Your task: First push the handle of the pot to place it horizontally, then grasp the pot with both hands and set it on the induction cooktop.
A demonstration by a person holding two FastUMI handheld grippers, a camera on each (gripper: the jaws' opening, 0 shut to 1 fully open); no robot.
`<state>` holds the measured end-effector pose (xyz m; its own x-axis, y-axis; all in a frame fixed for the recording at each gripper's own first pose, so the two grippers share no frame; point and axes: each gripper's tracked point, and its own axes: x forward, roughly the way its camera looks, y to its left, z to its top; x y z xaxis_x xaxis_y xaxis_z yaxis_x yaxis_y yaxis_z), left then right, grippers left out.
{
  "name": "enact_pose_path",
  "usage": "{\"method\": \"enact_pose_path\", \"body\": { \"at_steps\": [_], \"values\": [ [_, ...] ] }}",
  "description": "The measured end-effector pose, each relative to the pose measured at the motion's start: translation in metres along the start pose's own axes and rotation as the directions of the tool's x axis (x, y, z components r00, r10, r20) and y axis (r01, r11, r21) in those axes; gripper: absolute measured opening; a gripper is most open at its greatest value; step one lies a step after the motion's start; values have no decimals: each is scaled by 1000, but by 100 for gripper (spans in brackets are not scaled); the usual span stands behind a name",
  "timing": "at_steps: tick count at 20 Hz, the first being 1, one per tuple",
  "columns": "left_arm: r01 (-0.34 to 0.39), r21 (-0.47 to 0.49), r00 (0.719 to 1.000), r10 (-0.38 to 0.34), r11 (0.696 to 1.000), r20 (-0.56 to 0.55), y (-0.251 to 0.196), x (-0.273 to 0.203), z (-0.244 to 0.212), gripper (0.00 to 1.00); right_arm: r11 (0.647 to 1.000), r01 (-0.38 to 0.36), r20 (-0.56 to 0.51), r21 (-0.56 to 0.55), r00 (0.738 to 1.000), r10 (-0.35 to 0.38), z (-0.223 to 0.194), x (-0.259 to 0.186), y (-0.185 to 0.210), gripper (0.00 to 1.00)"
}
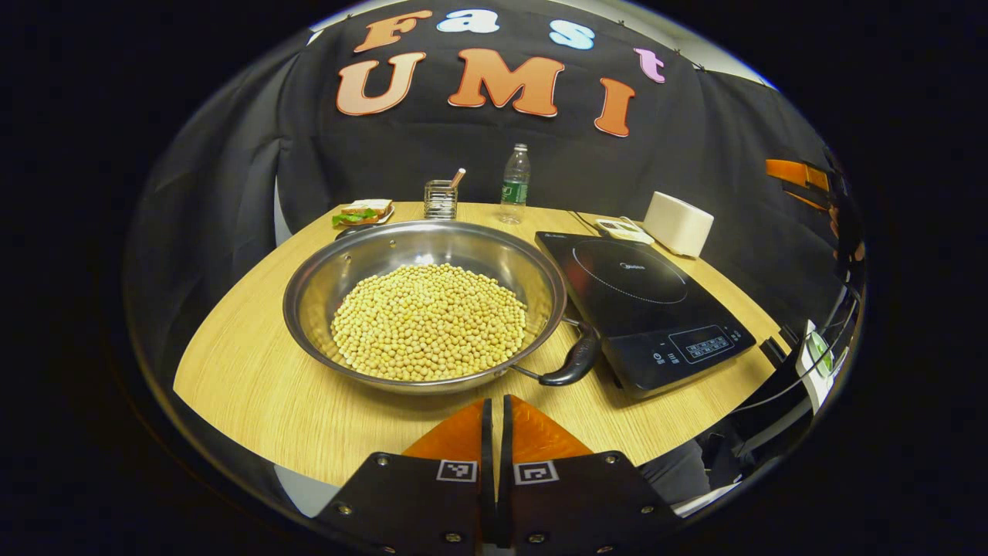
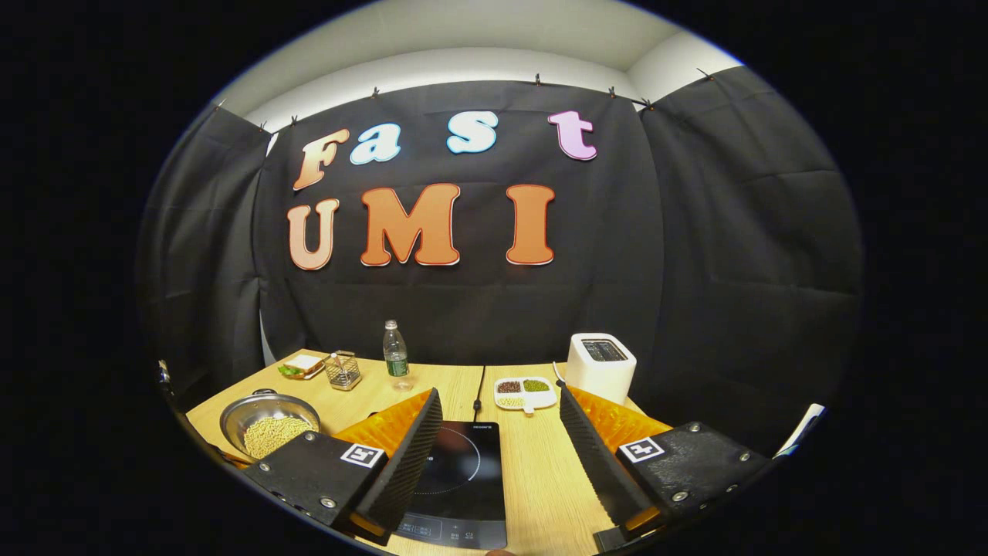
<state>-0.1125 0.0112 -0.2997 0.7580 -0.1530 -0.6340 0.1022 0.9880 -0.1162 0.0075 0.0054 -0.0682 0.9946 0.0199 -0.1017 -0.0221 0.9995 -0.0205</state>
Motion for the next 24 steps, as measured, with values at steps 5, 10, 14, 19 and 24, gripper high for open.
{"method": "enact_pose_path", "body": {
  "at_steps": [5,10,14,19,24],
  "values": [
    [30,33,1000,-30,999,-5,-13,10,5,2,1000,9,-13,0,1000,-9,-5,2,-2,95],
    [17,80,1000,-16,997,-12,-13,15,8,2,1000,13,-18,2,1000,-13,-6,5,-5,100],
    [13,104,1000,-12,994,-16,-18,21,11,2,1000,13,-20,9,1000,-12,-8,7,-9,95],
    [23,108,999,-20,994,-28,-27,31,13,2,1000,23,-22,16,1000,-23,-9,8,-19,100],
    [63,87,997,-60,994,-38,-40,43,19,2,998,48,-14,35,999,-48,-7,8,-33,95]
  ]
}}
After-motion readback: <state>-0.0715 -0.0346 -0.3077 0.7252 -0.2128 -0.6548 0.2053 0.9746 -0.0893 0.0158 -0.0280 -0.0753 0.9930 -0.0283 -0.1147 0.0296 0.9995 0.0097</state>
